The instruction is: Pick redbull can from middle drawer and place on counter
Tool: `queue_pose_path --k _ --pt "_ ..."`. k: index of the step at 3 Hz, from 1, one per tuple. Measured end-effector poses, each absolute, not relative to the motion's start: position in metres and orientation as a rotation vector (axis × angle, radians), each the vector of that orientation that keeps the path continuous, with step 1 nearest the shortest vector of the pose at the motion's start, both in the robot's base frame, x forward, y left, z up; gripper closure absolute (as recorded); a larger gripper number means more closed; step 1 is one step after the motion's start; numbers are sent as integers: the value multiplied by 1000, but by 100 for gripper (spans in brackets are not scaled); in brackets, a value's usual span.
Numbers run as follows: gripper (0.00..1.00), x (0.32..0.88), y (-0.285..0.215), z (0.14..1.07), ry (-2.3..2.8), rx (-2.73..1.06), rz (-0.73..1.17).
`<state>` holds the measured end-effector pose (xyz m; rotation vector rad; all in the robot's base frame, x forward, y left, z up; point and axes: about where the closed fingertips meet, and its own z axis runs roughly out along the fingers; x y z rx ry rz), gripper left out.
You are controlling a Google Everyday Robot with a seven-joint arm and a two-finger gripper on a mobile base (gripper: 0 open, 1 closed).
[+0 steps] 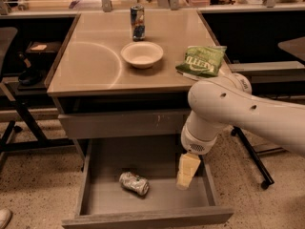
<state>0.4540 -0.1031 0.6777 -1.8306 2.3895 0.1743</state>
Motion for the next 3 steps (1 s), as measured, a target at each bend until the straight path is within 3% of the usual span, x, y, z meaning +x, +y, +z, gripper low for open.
queue_pose_path --k 1,3 --pt "0 455 -100 669 2371 -1818 221" --pt "0 475 -34 584 2323 -1819 308"
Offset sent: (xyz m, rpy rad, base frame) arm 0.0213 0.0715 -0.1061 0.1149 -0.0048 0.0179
